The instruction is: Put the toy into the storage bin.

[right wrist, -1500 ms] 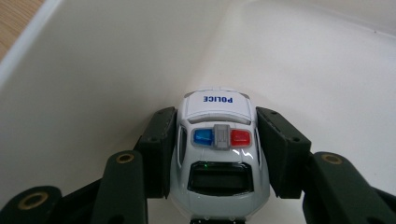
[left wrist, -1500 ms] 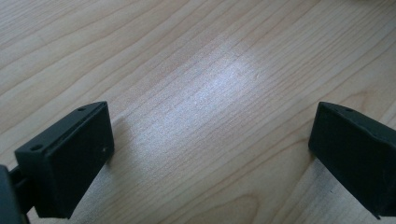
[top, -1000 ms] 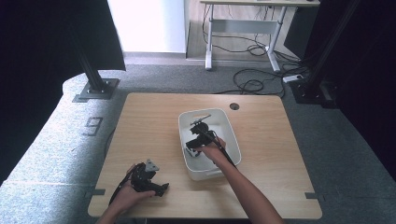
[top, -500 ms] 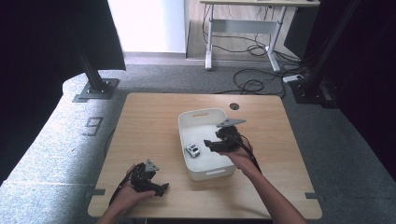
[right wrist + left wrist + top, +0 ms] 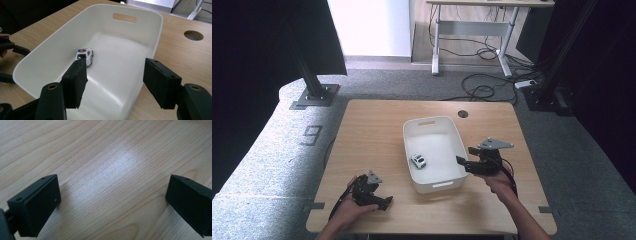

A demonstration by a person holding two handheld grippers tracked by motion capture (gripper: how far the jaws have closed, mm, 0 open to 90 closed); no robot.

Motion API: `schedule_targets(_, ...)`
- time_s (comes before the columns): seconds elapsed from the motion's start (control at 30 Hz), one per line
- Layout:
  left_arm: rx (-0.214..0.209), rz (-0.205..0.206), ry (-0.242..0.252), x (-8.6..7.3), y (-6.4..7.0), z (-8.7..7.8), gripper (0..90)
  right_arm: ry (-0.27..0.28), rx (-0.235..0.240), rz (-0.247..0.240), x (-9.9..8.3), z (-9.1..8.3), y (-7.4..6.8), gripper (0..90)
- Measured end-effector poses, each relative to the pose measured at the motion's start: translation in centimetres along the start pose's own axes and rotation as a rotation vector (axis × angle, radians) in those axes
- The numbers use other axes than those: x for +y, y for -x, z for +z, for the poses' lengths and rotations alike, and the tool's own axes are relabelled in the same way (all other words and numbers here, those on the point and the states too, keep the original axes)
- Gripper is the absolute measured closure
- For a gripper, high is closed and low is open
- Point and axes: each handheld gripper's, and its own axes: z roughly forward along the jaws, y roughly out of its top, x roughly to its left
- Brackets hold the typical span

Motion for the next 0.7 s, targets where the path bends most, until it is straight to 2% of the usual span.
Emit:
schedule_targets(0.33, 0.000, -0.001, 0.000, 0.0, 0.0, 0.0, 0.0, 0.023, -0.026, 0.025, -3.4, -2.4, 1.7, 35.5)
schedule_targets(0.7, 0.000, 0.000, -0.001, 0.0, 0.0, 0.0, 0.0, 0.013, -0.040, 0.055, -4.9, -3.2, 2.9, 34.2)
